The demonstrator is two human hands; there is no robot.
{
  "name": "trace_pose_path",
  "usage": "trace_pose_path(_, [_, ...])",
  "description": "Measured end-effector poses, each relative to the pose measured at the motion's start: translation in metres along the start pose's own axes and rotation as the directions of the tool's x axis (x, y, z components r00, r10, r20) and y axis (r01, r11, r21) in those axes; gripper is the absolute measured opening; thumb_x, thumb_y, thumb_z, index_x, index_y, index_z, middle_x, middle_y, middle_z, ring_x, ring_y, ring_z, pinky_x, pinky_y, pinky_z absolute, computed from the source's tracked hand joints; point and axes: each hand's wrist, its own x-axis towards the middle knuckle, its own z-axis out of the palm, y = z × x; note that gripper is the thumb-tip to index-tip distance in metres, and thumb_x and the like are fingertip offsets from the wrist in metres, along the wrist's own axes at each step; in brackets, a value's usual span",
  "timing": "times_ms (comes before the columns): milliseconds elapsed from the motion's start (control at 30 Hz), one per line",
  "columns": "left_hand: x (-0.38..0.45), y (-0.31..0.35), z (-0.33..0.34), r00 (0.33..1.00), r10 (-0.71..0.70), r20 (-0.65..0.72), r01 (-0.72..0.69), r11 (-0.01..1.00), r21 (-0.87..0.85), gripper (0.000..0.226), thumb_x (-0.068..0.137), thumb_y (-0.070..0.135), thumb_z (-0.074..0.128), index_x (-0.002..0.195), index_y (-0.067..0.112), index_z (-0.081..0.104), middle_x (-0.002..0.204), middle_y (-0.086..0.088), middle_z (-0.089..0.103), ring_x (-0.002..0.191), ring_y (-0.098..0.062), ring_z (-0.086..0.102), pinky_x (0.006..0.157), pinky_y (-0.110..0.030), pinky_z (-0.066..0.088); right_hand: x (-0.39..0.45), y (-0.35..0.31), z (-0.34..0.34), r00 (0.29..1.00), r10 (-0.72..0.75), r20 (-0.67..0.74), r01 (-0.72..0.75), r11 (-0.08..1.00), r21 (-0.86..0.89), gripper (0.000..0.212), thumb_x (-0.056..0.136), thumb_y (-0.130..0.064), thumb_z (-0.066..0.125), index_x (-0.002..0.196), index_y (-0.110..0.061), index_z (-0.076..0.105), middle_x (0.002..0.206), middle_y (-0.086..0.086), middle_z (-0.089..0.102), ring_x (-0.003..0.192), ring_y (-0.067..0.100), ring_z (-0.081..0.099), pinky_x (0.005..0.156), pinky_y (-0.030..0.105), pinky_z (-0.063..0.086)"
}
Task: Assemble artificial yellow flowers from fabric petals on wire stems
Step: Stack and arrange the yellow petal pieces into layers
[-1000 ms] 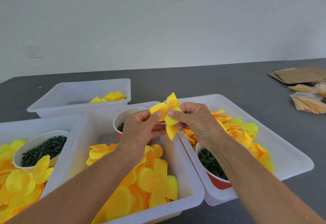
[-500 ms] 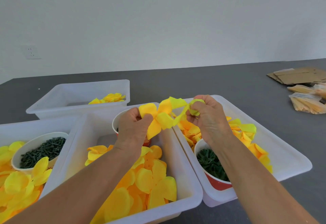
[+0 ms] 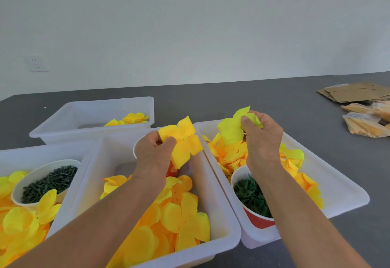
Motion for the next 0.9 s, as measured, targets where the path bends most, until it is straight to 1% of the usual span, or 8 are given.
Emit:
trace_pose_path(133, [-0.004, 0.001, 0.003, 0.994, -0.077, 0.084, 0.086, 0.989, -0.116, 0.018, 0.090, 0.008, 0.056, 0.079, 0.020, 0.064, 0.096, -0.014, 0.069, 0.095, -0.034, 0.065, 0.086, -0.050, 0.053, 0.001, 0.001, -0.001, 0.999, -0.041, -0.012, 0.040, 0.996, -0.074, 0.011, 0.083, -0.016, 0.068, 0.079, -0.026, 0.064, 0.075, 0.002, 0.063, 0.066, 0.018, 0.054, 0.061, 0.032, 0.048])
trace_pose_path(267, [-0.004, 0.001, 0.004, 0.985, -0.083, 0.153, 0.112, 0.974, -0.196, 0.017, 0.090, 0.007, 0.057, 0.083, 0.019, 0.065, 0.086, -0.008, 0.070, 0.086, -0.027, 0.067, 0.079, -0.042, 0.056, 0.002, 0.002, -0.002, 0.999, -0.053, -0.004, 0.053, 0.993, -0.102, 0.002, 0.082, -0.016, 0.069, 0.083, -0.016, 0.068, 0.072, 0.002, 0.062, 0.066, 0.018, 0.053, 0.062, 0.029, 0.044])
trace_pose_path(400, [-0.004, 0.000, 0.003, 0.974, -0.089, 0.209, 0.142, 0.957, -0.253, 0.014, 0.091, 0.008, 0.056, 0.088, 0.017, 0.067, 0.090, -0.006, 0.072, 0.085, -0.022, 0.069, 0.071, -0.035, 0.058, 0.000, 0.000, -0.003, 0.972, -0.233, -0.020, 0.221, 0.943, -0.248, 0.001, 0.082, -0.018, 0.067, 0.082, -0.017, 0.067, 0.065, -0.005, 0.056, 0.064, 0.017, 0.048, 0.062, 0.030, 0.042])
trace_pose_path(533, [-0.002, -0.001, 0.003, 0.963, -0.107, 0.248, 0.181, 0.937, -0.297, 0.011, 0.091, 0.012, 0.057, 0.093, 0.013, 0.067, 0.088, -0.004, 0.074, 0.081, -0.017, 0.071, 0.065, -0.030, 0.059, -0.007, 0.000, -0.002, 0.924, -0.374, 0.084, 0.357, 0.759, -0.544, 0.014, 0.084, -0.013, 0.065, 0.096, -0.016, 0.071, 0.093, 0.003, 0.065, 0.088, 0.021, 0.056, 0.071, 0.024, 0.035])
trace_pose_path(633, [-0.002, -0.002, 0.004, 0.957, -0.115, 0.265, 0.196, 0.933, -0.303, 0.013, 0.092, 0.015, 0.056, 0.098, 0.011, 0.067, 0.091, -0.005, 0.074, 0.084, -0.018, 0.071, 0.067, -0.032, 0.059, -0.007, 0.003, -0.001, 0.938, -0.251, 0.238, 0.345, 0.627, -0.698, 0.035, 0.084, -0.009, 0.059, 0.118, -0.017, 0.065, 0.115, 0.003, 0.063, 0.112, 0.024, 0.046, 0.088, 0.031, 0.038])
trace_pose_path(700, [-0.002, -0.002, 0.004, 0.954, -0.116, 0.277, 0.200, 0.933, -0.299, 0.014, 0.092, 0.015, 0.056, 0.099, 0.011, 0.067, 0.093, -0.006, 0.074, 0.085, -0.018, 0.071, 0.067, -0.032, 0.059, -0.012, 0.001, 0.000, 0.924, -0.250, 0.288, 0.379, 0.690, -0.617, 0.038, 0.082, -0.015, 0.059, 0.120, -0.015, 0.064, 0.118, 0.003, 0.062, 0.117, 0.024, 0.041, 0.097, 0.037, 0.037])
trace_pose_path(800, [-0.003, -0.001, 0.004, 0.947, -0.096, 0.306, 0.191, 0.936, -0.297, 0.011, 0.091, 0.014, 0.056, 0.093, 0.014, 0.067, 0.086, -0.001, 0.075, 0.080, -0.015, 0.071, 0.064, -0.030, 0.059, -0.019, -0.005, 0.001, 0.876, -0.358, 0.322, 0.467, 0.797, -0.384, 0.037, 0.081, -0.032, 0.055, 0.107, -0.011, 0.070, 0.106, 0.003, 0.068, 0.106, 0.021, 0.050, 0.092, 0.037, 0.042])
trace_pose_path(900, [-0.006, 0.000, 0.005, 0.940, -0.029, 0.341, 0.132, 0.950, -0.284, 0.012, 0.090, 0.014, 0.057, 0.094, 0.016, 0.068, 0.086, -0.001, 0.075, 0.081, -0.015, 0.071, 0.065, -0.030, 0.059, -0.022, -0.010, 0.001, 0.797, -0.175, 0.578, 0.283, 0.954, -0.101, 0.031, 0.088, -0.025, 0.064, 0.098, 0.004, 0.067, 0.092, 0.027, 0.065, 0.083, 0.034, 0.059, 0.078, 0.050, 0.049])
